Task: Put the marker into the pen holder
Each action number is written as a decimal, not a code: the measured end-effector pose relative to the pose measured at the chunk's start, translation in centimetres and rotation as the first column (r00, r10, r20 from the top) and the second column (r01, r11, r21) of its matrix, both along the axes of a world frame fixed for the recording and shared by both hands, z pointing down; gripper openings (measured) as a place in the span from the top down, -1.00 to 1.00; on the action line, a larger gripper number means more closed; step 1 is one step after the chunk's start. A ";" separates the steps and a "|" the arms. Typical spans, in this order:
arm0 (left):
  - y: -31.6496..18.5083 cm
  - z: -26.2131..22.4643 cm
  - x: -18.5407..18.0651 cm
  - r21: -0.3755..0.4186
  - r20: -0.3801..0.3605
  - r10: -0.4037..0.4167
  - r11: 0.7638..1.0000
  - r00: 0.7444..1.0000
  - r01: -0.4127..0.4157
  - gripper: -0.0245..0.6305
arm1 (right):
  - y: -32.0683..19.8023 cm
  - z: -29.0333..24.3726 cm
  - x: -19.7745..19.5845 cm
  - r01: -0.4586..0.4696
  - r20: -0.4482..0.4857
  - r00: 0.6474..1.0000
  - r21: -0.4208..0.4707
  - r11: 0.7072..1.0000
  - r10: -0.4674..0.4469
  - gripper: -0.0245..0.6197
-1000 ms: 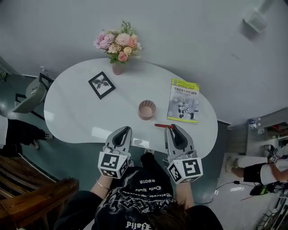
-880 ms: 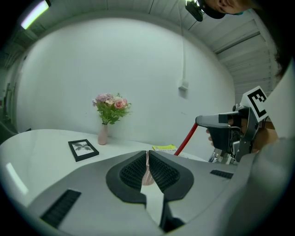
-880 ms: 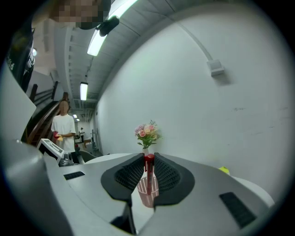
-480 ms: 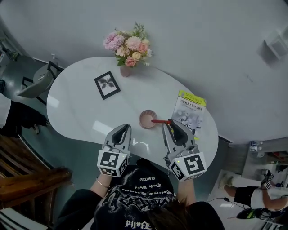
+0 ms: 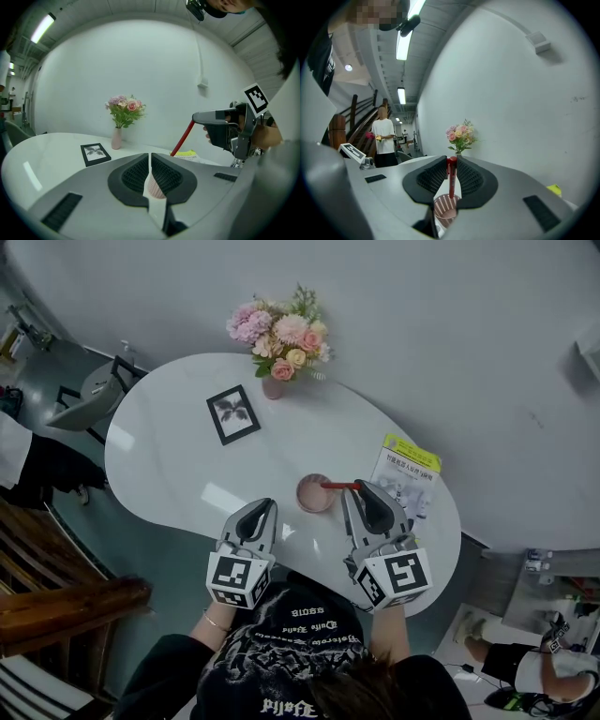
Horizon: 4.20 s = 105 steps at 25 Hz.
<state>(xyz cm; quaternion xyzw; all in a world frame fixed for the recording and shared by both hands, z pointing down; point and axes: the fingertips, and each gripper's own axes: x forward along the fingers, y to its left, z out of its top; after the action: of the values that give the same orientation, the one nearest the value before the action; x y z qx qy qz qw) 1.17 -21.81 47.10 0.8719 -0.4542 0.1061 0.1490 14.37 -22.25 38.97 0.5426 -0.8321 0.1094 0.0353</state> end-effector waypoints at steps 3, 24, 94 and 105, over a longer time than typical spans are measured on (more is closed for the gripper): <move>-0.1 0.0 -0.2 -0.001 0.003 -0.010 1.000 1.000 0.010 0.82 | -0.5 0.7 0.0 0.002 0.004 1.000 -0.018 1.000 -0.002 0.65; -0.7 0.4 -1.2 -0.010 0.018 -0.044 0.999 0.999 0.044 0.82 | -2.3 7.8 -1.5 0.034 0.002 0.999 -0.175 0.984 -0.035 0.65; -0.4 -1.3 0.9 0.046 -0.009 -0.043 0.998 0.999 0.044 0.82 | -1.3 6.8 0.0 -0.062 -0.122 0.991 -0.119 0.991 0.048 0.84; -1.0 -1.3 1.3 0.043 -0.011 -0.028 0.999 1.000 0.029 0.82 | -1.5 7.3 -0.1 -0.044 -0.108 0.994 -0.147 0.988 0.028 0.84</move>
<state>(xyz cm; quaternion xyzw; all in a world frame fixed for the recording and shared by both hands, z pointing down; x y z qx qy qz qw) 2.48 -22.86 45.75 0.8689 -0.4680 0.0897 0.1340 14.23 -23.72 46.31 0.5584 -0.8086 0.1429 0.1178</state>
